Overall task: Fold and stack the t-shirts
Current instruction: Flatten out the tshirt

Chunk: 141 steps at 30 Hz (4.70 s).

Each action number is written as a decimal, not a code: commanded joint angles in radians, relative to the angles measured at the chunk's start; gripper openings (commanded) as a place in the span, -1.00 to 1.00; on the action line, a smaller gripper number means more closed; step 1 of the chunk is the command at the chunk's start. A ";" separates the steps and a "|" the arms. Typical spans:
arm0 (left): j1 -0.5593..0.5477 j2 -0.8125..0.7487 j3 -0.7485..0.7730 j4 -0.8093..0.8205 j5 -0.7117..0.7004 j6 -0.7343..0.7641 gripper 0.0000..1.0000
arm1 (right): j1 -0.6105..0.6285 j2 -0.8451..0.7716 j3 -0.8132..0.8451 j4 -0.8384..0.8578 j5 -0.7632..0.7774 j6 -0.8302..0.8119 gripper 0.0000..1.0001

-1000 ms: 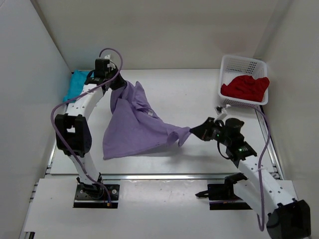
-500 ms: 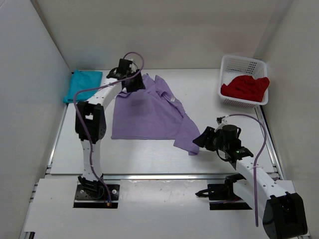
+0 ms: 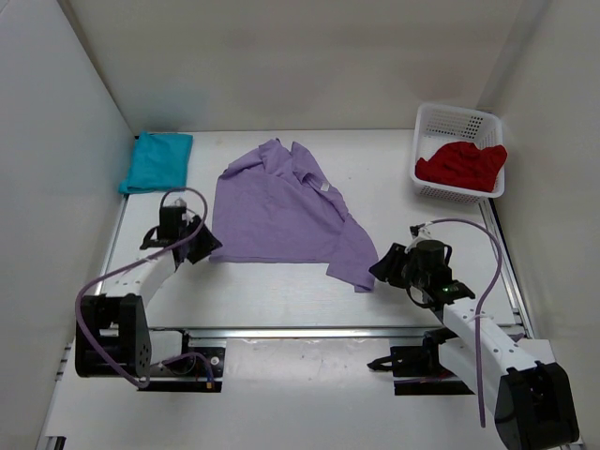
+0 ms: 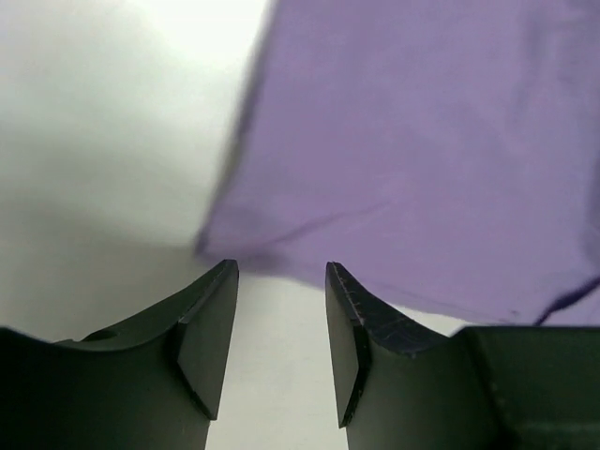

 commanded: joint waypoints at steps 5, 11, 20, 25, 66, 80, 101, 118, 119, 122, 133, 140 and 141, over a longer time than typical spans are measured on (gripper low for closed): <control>0.083 -0.089 -0.160 0.126 -0.019 -0.126 0.09 | -0.057 -0.020 -0.015 0.056 -0.003 -0.023 -0.26; 0.069 -0.020 -0.188 0.216 -0.012 -0.221 0.05 | -0.050 -0.023 -0.055 0.086 -0.013 0.001 -0.26; 0.049 0.018 -0.237 0.316 -0.019 -0.254 -0.56 | -0.123 0.102 -0.026 0.183 0.009 0.020 -0.10; 0.051 0.013 -0.232 0.318 -0.041 -0.225 -0.94 | -0.117 0.276 0.039 0.302 -0.037 0.030 -0.06; -0.049 -0.005 -0.021 0.241 0.070 -0.135 -1.00 | 0.401 0.317 0.313 -0.205 0.424 -0.158 -0.67; -0.104 -0.007 -0.056 0.285 0.080 -0.139 -1.00 | 0.608 0.543 0.422 -0.182 0.507 -0.095 -0.23; -0.113 -0.005 -0.073 0.316 0.100 -0.159 -1.00 | 0.655 0.656 0.530 -0.204 0.601 -0.043 -0.31; -0.121 -0.011 -0.086 0.327 0.113 -0.166 -1.00 | 0.595 0.726 0.450 -0.142 0.550 -0.020 -0.33; -0.119 -0.010 -0.088 0.330 0.122 -0.164 -1.00 | 0.592 0.724 0.442 -0.138 0.550 -0.022 -0.37; -0.112 -0.008 -0.083 0.325 0.120 -0.176 -1.00 | 0.579 0.712 0.424 -0.134 0.552 -0.013 -0.75; -0.125 -0.042 0.085 0.210 0.129 -0.121 -1.00 | 0.495 0.243 0.519 -0.268 0.482 -0.061 -1.00; -0.021 -0.063 0.565 0.027 0.197 -0.086 -1.00 | 0.219 0.067 0.946 -0.427 0.452 -0.233 -1.00; 0.017 -0.054 0.661 -0.009 0.214 -0.093 -1.00 | 0.217 0.095 1.079 -0.464 0.478 -0.253 -1.00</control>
